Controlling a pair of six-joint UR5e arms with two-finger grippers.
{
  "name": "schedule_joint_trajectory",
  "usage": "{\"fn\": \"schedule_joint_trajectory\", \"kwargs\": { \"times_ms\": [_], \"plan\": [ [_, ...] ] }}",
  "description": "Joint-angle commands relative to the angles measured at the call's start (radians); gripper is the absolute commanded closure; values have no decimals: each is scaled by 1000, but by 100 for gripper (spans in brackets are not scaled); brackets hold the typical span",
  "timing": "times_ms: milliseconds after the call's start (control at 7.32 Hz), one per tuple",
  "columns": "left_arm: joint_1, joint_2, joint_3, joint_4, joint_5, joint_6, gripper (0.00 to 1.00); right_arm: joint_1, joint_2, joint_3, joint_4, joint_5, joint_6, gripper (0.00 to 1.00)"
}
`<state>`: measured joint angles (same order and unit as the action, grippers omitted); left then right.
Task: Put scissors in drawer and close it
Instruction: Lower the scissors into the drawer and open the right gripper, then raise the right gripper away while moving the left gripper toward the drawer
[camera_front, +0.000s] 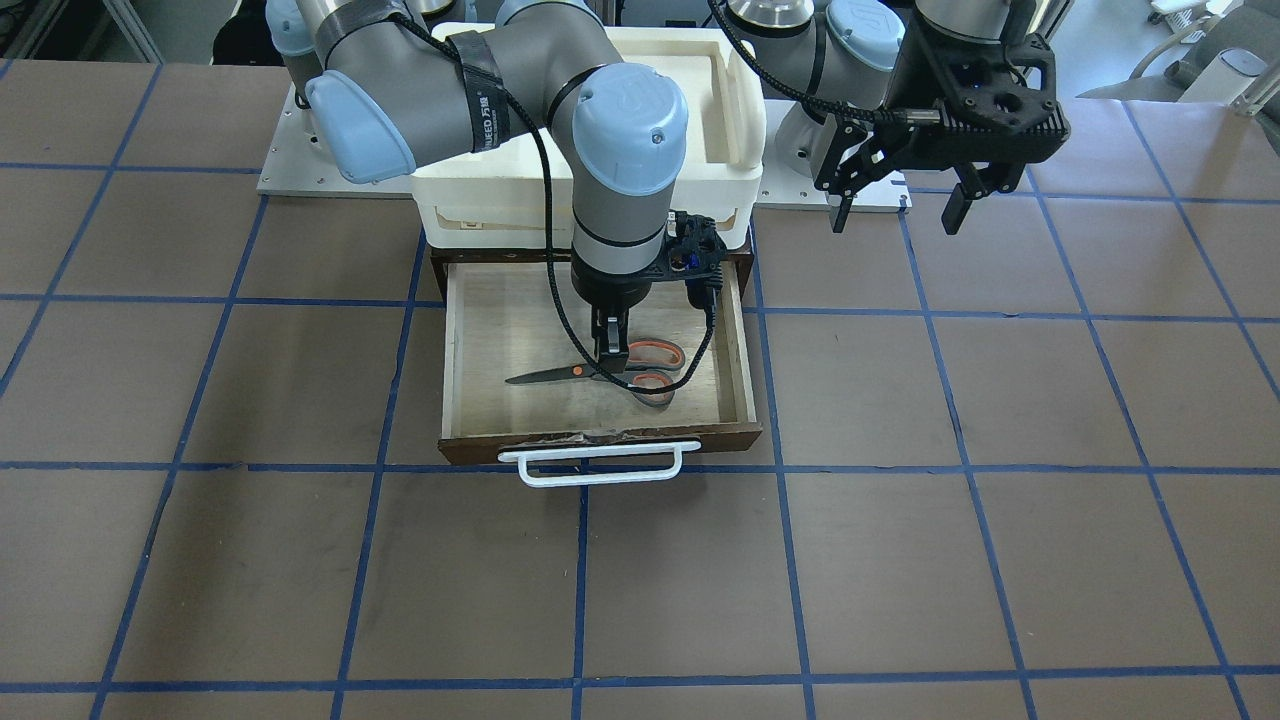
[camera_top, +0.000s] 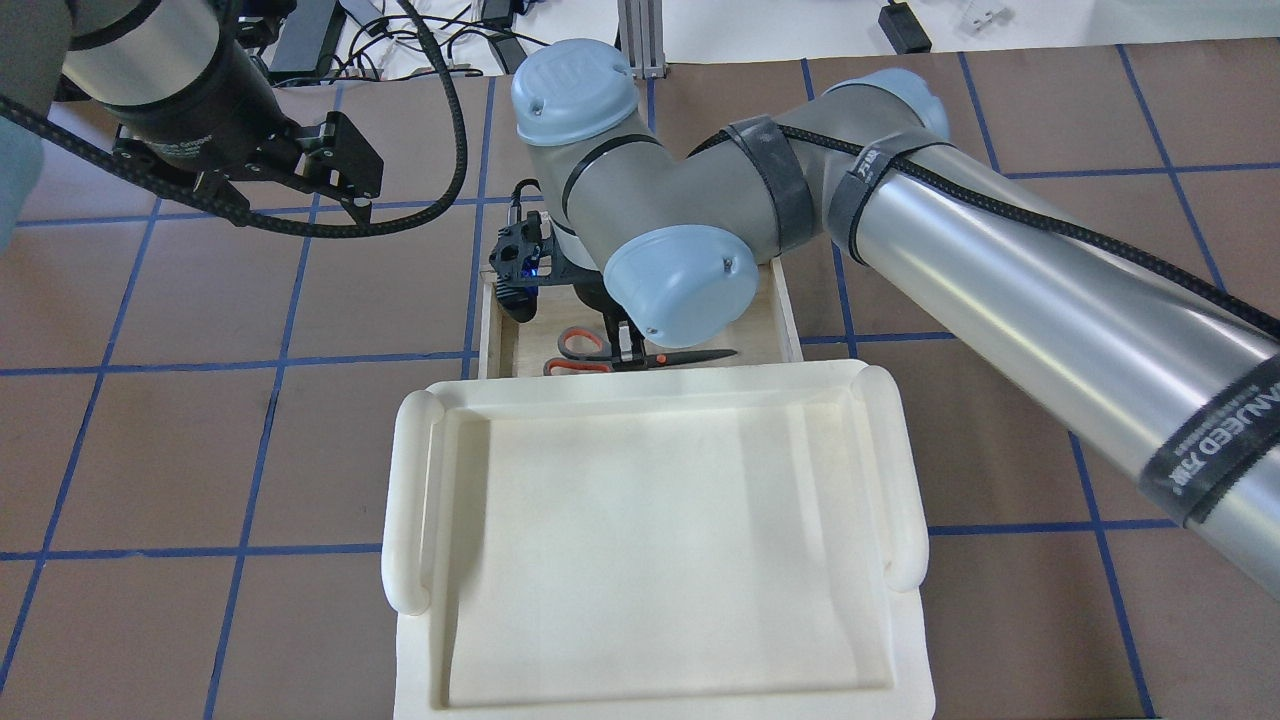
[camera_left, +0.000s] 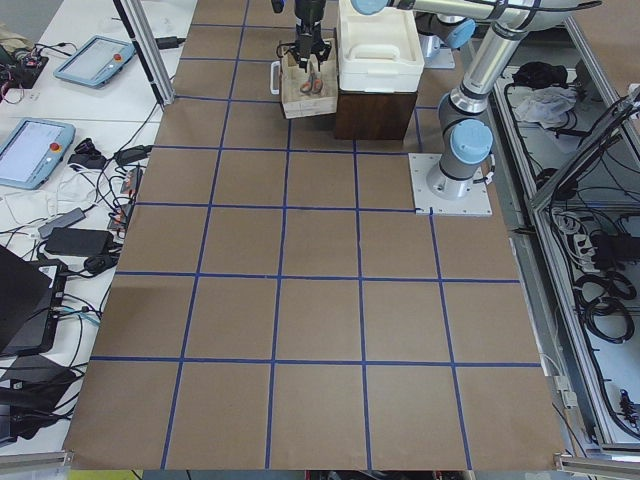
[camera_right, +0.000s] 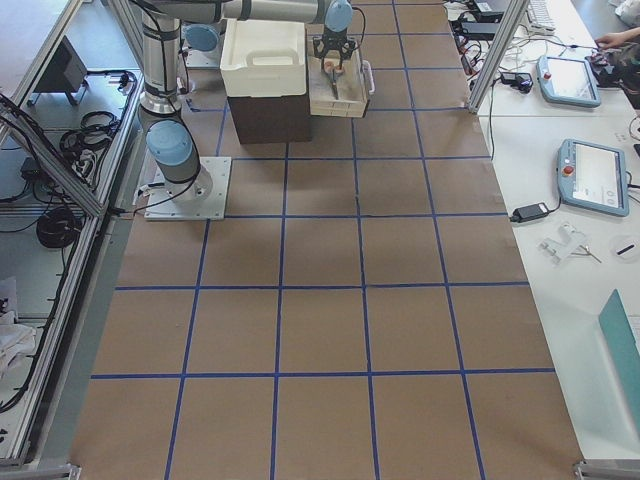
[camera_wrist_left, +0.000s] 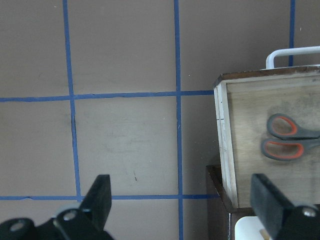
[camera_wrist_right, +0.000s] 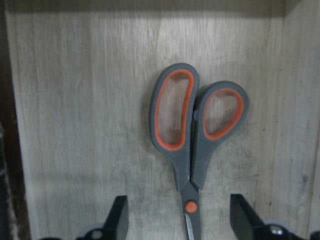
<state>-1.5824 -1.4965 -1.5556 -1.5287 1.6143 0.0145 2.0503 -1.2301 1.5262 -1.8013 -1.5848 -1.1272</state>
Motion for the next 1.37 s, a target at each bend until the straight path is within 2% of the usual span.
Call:
{"fn": "schedule_joint_trajectory", "kwargs": {
  "times_ms": [0, 273, 547, 820, 957, 1230],
  "plan": [
    [-1, -5, -1, 1, -13, -16, 0, -39, -70, -11, -25, -1, 46, 0],
    [-2, -33, -12, 9, -16, -4, 0, -167, -130, -11, -41, 29, 227, 0],
    [-24, -62, -61, 54, -27, 9, 0, -327, -193, -15, -29, 19, 607, 0],
    [-118, -137, -63, 184, -24, -31, 0, -450, -250, -14, 72, 15, 804, 0],
    [-163, -178, -63, 261, -22, -156, 0, -502, -261, -12, 123, 16, 866, 0],
    [-243, -261, -48, 358, -20, -290, 0, -513, -295, -3, 186, 14, 913, 0]
  ]
}}
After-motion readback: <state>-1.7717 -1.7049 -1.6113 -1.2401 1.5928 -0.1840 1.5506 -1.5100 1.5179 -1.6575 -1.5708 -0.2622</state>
